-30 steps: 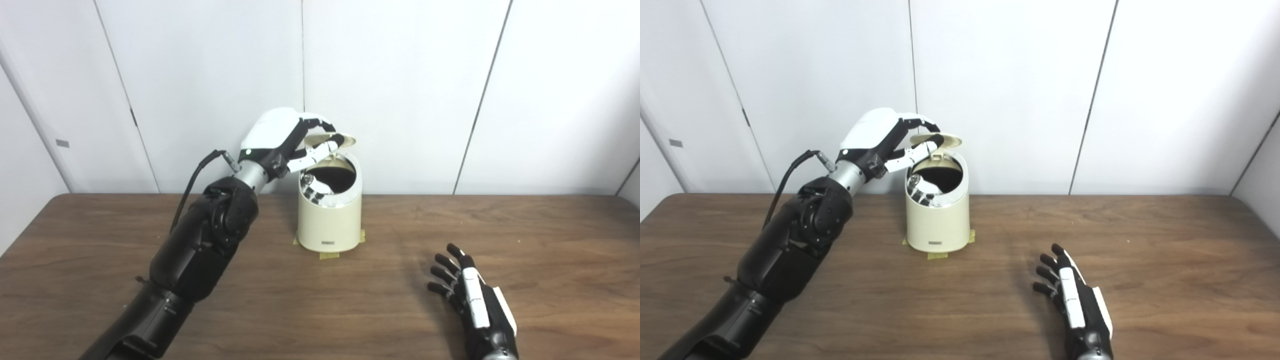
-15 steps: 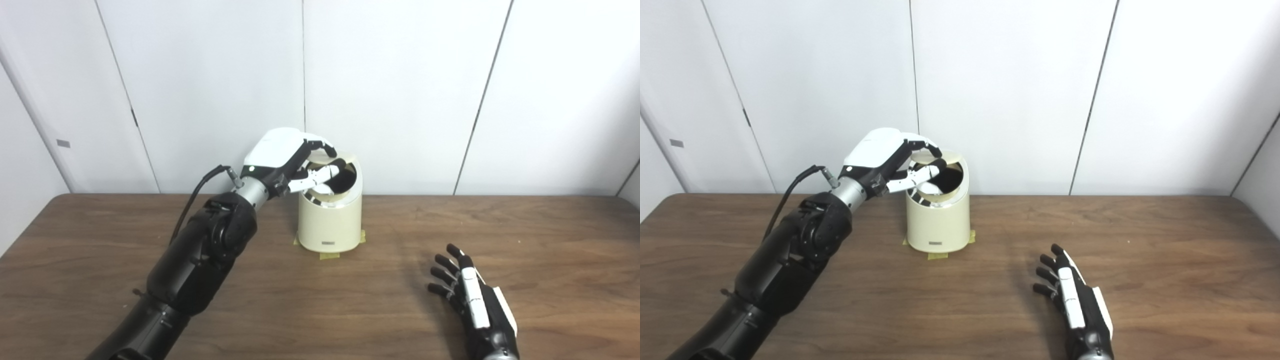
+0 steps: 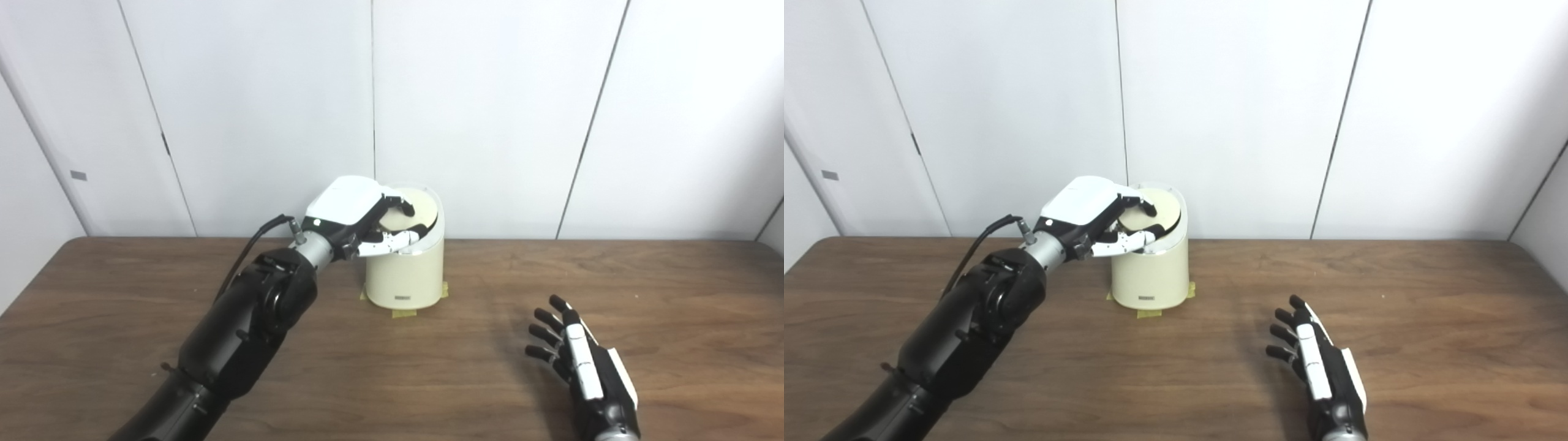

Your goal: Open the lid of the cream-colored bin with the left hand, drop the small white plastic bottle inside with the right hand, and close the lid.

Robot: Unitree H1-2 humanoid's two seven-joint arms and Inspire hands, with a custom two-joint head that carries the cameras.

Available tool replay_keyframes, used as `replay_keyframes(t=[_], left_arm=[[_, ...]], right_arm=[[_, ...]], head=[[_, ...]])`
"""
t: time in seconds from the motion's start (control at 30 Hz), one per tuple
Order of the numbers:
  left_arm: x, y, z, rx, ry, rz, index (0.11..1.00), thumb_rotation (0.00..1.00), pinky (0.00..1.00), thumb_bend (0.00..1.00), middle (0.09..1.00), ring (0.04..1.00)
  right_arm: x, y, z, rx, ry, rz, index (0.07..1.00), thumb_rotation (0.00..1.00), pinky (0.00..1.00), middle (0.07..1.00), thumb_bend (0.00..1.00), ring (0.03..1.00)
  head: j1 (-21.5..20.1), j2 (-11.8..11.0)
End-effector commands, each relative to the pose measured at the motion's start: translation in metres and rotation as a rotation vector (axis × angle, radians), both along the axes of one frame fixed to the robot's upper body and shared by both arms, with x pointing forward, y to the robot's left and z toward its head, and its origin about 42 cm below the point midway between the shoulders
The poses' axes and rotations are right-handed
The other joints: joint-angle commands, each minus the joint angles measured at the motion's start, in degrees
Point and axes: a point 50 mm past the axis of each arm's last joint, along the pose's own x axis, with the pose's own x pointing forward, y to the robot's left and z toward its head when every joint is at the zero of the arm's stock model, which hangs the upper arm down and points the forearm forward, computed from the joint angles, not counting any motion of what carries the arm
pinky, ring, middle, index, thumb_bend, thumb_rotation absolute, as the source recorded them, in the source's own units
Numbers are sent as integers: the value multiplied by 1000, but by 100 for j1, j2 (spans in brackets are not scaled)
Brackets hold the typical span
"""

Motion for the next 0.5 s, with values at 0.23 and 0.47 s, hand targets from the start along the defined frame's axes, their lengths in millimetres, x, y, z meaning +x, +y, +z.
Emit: replay_keyframes(t=[0.23,0.47], left_arm=[[-7,-2,9,133,-87,-16,764,940,818,524,805,860],[-8,-1,1,236,-93,-28,771,998,894,515,823,885]], right_arm=[[3,0,18,-31,-62,-1,898,944,730,845,554,821],[3,0,19,-23,-59,0,899,944,727,848,540,820]], head=[[-27,60],[-28,99]])
